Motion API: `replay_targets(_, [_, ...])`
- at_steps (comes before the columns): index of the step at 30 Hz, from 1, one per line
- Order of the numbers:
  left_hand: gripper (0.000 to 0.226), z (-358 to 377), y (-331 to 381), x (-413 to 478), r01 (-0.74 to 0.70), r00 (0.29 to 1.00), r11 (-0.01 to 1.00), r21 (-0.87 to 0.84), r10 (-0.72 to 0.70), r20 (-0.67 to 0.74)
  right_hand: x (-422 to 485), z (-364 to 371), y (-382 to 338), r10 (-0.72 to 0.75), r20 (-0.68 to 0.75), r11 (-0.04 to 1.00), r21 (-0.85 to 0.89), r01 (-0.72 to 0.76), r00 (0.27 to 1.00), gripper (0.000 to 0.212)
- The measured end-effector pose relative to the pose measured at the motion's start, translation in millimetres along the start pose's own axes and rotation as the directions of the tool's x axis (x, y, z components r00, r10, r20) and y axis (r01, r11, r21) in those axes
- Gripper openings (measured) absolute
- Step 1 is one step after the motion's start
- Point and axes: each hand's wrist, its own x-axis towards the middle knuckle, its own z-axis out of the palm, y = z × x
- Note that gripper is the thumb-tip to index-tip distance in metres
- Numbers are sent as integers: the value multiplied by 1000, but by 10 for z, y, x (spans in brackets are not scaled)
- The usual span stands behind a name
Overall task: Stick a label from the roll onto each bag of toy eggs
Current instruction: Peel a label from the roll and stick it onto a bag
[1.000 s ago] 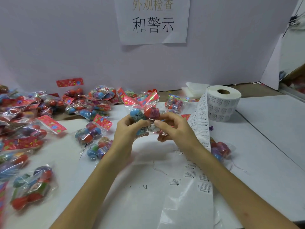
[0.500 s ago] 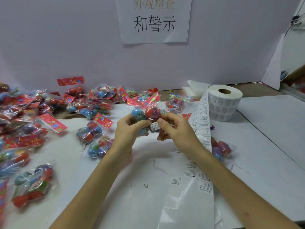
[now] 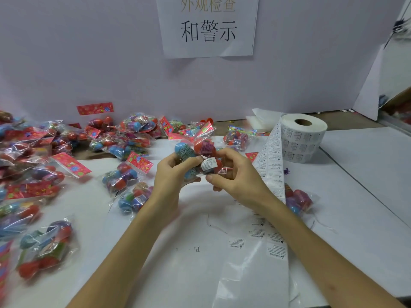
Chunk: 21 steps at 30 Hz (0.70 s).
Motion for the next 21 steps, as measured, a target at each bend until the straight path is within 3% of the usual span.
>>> replay_targets(6, [10,26,-1,-23,10,1000,1000,-8,-9,28,24,1,-26,10,-84,999,32,-8,996,24])
replay_targets(13, [37,13,17,-4,86,995,986,-147,-78,57,38,-21,-68,65,11,978,197,-65,998,17])
replay_targets(16, [45,25,18,-5,90,996,982,-166,-85,41,32,-28,-77,76,39,978,194,-82,996,14])
replay_targets(21, [39,16,15,18,81,994,990,-116,-89,-61,27,-49,-81,95,24,991,91,-97,995,11])
